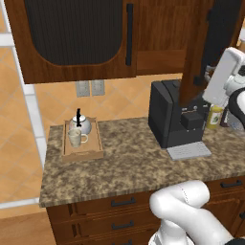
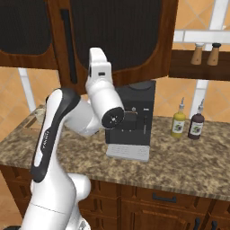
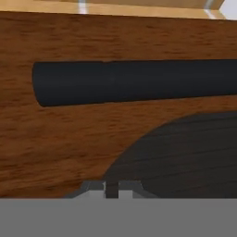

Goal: Pick the kettle from the counter and place it on the tray. Then pick the mug from the cabinet and place it on the tray. Then close the cabinet doors.

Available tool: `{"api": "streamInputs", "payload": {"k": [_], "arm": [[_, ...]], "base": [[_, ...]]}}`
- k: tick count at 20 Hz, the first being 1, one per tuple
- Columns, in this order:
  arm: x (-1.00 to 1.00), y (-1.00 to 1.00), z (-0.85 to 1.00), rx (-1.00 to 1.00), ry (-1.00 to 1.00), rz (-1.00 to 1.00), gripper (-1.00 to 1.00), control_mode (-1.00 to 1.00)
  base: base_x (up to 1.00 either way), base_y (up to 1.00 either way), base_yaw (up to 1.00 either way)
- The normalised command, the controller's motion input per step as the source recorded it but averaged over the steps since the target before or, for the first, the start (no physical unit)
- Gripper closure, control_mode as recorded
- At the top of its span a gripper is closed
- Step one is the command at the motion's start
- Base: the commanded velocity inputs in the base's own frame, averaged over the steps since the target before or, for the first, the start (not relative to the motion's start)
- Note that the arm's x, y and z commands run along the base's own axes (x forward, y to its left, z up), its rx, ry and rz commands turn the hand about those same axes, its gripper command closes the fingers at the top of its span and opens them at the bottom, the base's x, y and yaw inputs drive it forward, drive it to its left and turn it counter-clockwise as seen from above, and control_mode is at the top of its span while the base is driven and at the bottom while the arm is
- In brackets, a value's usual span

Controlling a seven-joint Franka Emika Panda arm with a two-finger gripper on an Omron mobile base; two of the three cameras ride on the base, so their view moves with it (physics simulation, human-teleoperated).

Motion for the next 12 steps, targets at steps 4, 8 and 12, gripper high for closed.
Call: {"api": "streamInputs", "payload": {"k": [4,8,12], "arm": [[0.74,0.47,0.00,0.00,0.00,-0.16,1.00,-1.00],[0.82,0.49,0.00,0.00,0.00,-0.16,1.00,-1.00],[0.87,0.42,-0.03,0.00,0.00,-0.14,1.00,-1.00]], "base": [[0.00,0.00,0.00],[0.00,0.00,0.00],[0.00,0.00,0.00]]}}
